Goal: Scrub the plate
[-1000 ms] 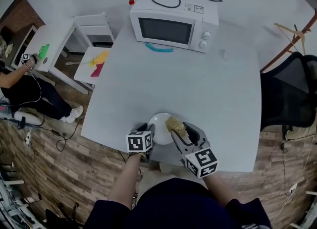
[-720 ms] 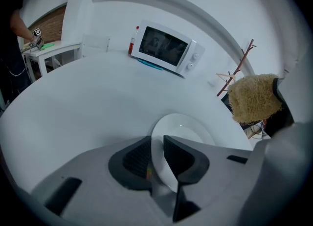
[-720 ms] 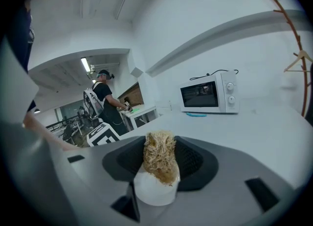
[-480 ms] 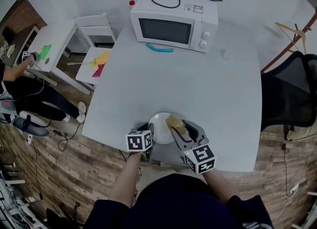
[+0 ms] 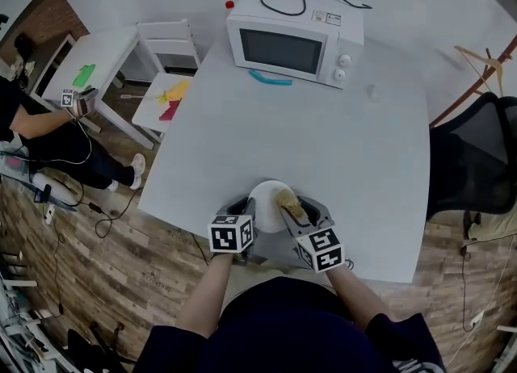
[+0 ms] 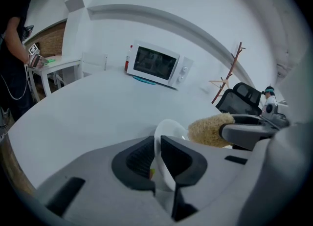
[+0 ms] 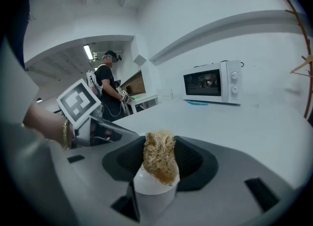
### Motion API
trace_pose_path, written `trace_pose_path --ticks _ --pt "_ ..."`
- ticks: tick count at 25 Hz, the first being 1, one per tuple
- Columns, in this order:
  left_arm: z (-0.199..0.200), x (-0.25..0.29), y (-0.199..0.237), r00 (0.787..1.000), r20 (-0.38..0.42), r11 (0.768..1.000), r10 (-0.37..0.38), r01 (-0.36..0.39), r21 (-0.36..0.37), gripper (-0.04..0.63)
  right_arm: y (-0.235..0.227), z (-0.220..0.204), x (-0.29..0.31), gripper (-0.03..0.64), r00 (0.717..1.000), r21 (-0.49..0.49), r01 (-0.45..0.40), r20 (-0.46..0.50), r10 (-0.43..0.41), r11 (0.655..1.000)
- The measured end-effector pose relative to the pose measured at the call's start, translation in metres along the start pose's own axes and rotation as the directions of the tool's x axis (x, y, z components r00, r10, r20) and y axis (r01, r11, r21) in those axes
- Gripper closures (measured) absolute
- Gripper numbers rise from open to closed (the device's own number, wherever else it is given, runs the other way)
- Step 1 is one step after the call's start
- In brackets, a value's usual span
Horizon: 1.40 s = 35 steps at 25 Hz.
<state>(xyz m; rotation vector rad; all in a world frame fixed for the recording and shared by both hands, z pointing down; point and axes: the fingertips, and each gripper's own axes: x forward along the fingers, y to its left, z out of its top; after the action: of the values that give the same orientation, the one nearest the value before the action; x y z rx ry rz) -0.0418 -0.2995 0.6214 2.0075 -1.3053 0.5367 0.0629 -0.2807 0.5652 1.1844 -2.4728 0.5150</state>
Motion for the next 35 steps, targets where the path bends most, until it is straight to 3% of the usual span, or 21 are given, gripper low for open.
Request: trace_pose_path --ticks 8,18,23,35 --pt "0.000 -0.009 -0.005 1.000 0.024 1.000 0.001 -0.001 0.010 0.545 -0.003 -0.027 0.007 0.436 0.998 -0.035 0.005 -0.062 -0.007 0.999" --pt "0.005 -0.011 -0.011 0.999 0.041 0.998 -0.005 0.002 0.059 0.545 -0.002 0.006 0.031 0.436 1.000 -0.055 -0.008 -0.024 0.006 0.998" --pt "0.004 -0.012 -0.007 0.999 0.034 0.999 0.009 -0.011 0.050 0.545 0.022 0.019 0.038 0.436 0.997 -0.068 -0.081 0.002 0.081 0.994" --pt "0.006 -0.006 0.001 0.999 0.031 0.998 0.034 -0.036 0.055 0.545 0.058 -0.008 0.021 0.436 0.974 -0.093 -0.222 -0.068 0.216 0.971"
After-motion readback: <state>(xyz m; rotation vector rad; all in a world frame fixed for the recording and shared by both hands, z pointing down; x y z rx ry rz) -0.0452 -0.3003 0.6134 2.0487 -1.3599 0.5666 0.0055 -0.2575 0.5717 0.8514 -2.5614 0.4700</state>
